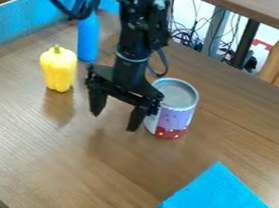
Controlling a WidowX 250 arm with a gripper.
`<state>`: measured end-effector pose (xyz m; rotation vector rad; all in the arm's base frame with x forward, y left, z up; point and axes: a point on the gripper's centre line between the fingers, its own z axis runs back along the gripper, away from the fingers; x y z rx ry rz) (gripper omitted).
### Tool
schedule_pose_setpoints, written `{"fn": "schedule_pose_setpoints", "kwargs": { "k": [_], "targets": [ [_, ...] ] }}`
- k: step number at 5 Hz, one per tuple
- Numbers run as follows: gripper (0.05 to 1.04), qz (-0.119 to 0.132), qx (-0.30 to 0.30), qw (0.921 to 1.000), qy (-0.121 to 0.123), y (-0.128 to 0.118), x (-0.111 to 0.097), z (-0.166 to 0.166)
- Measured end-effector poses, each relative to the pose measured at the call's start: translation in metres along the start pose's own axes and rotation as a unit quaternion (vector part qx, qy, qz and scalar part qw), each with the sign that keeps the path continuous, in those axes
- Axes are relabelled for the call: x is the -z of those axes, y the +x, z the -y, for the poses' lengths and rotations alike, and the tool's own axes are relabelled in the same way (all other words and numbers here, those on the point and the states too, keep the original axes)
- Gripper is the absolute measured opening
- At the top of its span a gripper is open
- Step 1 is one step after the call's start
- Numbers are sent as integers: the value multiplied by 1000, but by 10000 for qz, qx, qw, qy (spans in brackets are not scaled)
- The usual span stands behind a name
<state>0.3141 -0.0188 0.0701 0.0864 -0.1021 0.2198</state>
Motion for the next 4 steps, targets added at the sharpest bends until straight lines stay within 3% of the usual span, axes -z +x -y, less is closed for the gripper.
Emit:
{"fn": "schedule_pose_setpoints", "kwargs": {
  "k": [1, 3, 4],
  "targets": [
    [1000, 75, 44, 9999, 93, 16, -6, 7],
    [1000, 183, 19, 9998, 66, 14, -23, -1],
    [1000, 166, -321, 9991, 201, -12, -44, -49]
  ]
}}
